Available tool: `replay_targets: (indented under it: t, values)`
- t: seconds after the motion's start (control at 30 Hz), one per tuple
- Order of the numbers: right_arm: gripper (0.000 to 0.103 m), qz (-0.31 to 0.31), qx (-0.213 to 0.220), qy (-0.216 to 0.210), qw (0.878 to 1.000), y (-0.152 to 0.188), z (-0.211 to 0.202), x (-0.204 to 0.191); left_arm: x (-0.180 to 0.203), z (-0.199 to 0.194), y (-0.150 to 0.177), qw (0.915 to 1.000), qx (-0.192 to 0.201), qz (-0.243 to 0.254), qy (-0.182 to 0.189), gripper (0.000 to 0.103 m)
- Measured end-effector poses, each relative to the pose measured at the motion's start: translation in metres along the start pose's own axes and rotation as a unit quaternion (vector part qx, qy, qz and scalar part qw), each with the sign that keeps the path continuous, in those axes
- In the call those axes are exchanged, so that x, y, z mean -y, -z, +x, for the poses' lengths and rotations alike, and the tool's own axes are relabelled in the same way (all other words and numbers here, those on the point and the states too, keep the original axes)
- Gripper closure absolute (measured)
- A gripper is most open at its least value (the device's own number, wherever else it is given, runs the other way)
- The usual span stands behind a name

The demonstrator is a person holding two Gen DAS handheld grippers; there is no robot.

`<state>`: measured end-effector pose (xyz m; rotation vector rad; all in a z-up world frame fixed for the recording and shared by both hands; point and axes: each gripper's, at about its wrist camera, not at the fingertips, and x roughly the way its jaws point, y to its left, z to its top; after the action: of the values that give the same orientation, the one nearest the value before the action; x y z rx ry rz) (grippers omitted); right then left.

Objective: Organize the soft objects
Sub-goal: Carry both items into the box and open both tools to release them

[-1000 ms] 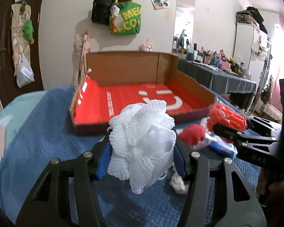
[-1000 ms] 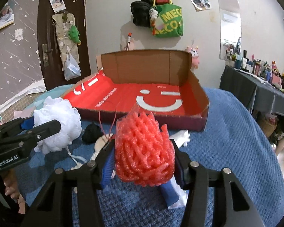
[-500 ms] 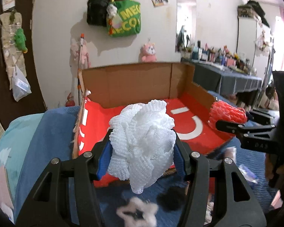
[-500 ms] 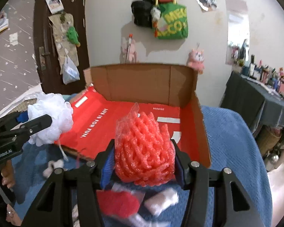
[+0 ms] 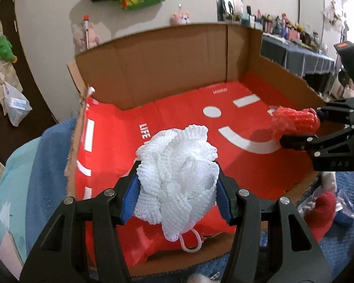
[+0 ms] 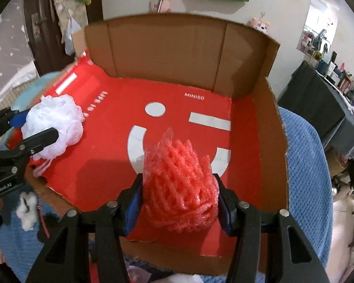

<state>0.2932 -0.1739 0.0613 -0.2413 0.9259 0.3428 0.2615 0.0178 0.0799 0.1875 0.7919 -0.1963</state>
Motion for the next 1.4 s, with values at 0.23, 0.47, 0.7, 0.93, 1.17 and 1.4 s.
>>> replay_targets:
  t: [0.23,0.47,0.7,0.93,1.17,1.4]
  values:
    - [0.044,-0.001,-0.026,-0.002,1.0,-0.006,0.012,0.007,0.0,0.014,-0.009,0.9996,-0.015,0.021,-0.007,0.049]
    - [0.044,-0.024,-0.045,0.003,0.999,-0.007,0.018,0.005,-0.002,0.018,-0.008,0.9992,-0.025,0.031,-0.009,0.044]
    - [0.044,-0.027,-0.046,0.002,0.999,-0.008,0.022,0.006,0.0,0.019,-0.008,0.999,-0.022,0.038,-0.009,0.038]
    - [0.044,-0.027,-0.044,-0.001,0.999,-0.008,0.022,0.007,0.001,0.017,-0.008,0.9991,-0.018,0.037,-0.009,0.031]
    - [0.039,-0.027,-0.044,-0.006,0.999,-0.008,0.022,0.006,0.0,0.011,-0.01,0.9995,-0.003,0.03,-0.006,0.023]
    - [0.033,-0.027,-0.041,-0.016,0.999,-0.005,0.018,0.004,0.003,0.0,-0.013,0.9996,0.014,0.024,0.005,0.02]
